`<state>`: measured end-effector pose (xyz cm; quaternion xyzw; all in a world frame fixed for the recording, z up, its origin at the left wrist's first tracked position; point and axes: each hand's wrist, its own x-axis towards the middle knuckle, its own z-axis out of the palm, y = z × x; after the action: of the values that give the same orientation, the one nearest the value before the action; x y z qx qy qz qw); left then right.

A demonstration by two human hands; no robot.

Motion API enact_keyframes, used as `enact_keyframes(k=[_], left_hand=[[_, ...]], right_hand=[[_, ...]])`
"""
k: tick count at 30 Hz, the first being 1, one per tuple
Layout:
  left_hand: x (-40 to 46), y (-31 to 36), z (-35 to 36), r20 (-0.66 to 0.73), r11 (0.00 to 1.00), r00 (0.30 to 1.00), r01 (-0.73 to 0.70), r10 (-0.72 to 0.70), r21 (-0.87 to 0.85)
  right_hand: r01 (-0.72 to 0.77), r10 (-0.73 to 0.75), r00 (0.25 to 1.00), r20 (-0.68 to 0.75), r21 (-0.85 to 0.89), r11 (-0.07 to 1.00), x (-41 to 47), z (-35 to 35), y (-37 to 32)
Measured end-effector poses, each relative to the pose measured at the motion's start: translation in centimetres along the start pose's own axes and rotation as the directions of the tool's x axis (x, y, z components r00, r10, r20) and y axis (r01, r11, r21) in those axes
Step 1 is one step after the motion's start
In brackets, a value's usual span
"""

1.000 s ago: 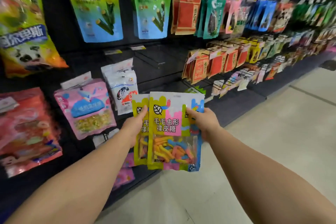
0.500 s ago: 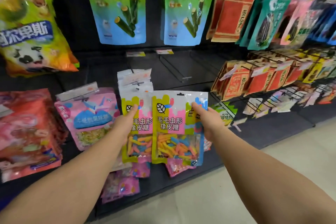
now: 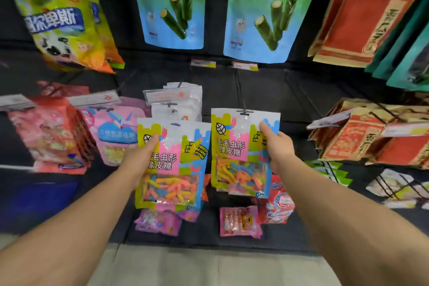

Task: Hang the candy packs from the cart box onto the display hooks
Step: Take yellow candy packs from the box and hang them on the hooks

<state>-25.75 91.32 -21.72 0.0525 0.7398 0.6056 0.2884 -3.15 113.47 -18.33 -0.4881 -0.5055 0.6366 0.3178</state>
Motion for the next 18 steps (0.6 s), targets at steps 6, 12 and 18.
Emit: enact_keyframes(k=[6, 12, 18], left_hand=[[-2.1, -1.0, 2.4, -0.008, 0.999, 1.0, 0.028, -0.028, -0.029], [-1.8, -1.5, 4.8, 0.016, 0.997, 0.997, 0.07, -0.07, 0.024], [-2.5, -0.7, 7.6, 0.124, 0.995, 0.99, 0.063, -0.072, 0.073]], right_hand=[[-0.055, 0.06, 0.995, 0.082, -0.057, 0.997, 2.5, -0.1, 1.1], [-0.085, 0.089, 0.992, 0.092, -0.046, 0.995, 3.2, 0.1, 0.8], [-0.102, 0.106, 0.992, 0.069, -0.056, 0.993, 4.2, 0.3, 1.2]])
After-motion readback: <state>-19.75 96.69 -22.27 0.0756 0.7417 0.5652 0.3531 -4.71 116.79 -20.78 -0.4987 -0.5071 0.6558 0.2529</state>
